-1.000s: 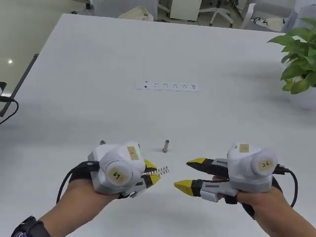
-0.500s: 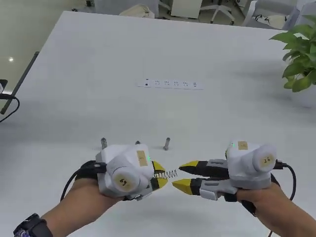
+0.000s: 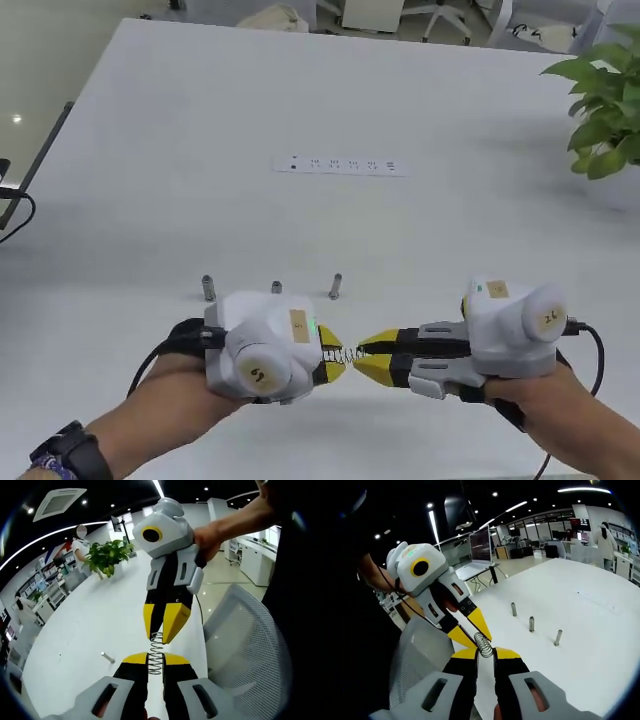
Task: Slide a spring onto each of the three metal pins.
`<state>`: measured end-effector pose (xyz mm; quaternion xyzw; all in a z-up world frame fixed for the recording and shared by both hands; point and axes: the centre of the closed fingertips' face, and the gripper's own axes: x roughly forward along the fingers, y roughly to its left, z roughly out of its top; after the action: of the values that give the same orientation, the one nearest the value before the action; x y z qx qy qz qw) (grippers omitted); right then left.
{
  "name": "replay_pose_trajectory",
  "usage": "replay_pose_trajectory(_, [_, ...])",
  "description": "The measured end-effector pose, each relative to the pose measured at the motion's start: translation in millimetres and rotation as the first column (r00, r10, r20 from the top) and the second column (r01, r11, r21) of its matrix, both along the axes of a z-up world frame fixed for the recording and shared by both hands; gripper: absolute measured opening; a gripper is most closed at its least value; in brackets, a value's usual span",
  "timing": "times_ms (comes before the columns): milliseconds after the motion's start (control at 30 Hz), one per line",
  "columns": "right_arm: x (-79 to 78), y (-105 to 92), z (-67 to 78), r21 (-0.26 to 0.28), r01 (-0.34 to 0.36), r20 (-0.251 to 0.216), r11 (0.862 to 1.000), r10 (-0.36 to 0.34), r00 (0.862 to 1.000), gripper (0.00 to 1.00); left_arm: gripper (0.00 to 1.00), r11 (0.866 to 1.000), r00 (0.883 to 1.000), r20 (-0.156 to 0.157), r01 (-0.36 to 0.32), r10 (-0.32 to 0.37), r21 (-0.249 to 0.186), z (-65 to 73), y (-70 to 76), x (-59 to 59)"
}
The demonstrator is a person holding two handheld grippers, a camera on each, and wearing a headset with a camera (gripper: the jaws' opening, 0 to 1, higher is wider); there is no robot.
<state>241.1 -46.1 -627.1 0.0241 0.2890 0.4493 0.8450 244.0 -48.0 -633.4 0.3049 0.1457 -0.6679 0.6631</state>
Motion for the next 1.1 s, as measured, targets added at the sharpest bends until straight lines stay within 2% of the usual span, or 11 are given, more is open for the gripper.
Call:
replay_pose_trajectory(233, [0.6,-2.6,2.5,-0.019,0.007,0.014,1.000,-0.007,1.000,0.09,0.03,1.000,1.000,0.018,0.008,-0.008,0.001,-1.0,-3.8,0.6])
replay_pose_trajectory(433, [2.5,-4.6,4.5,-0.027,0.019,0.028,0.999,-0.018,0.999,0.09,0.03,1.000,1.000,0.015,0.006,-0.006,0.000,-2.6,-6.5,1.6])
replay_pose_trajectory(800, [1.5,-7.5,7.5,-0.043,0.030,0.041,0.999,-0.029,0.999,0.09,0.03,1.000,1.000,0.004,0.003,-0.003,0.029,-12.6,-6.4,0.8])
replay_pose_trajectory(1033, [1.5,-6.7,10.1,-0.136,-0.003,0.071,0.991,0.013,0.997,0.09,0.02,1.000,1.000,-0.016,0.002,-0.001,0.022,-15.6,-14.1,1.2])
replay_pose_trajectory(1100, [2.1,-4.2,14.7,-0.153,-0.020,0.079,0.988,0.032,0.996,0.09,0.02,1.000,0.999,-0.031,-0.006,0.006,0.009,-15.1,-17.9,1.9])
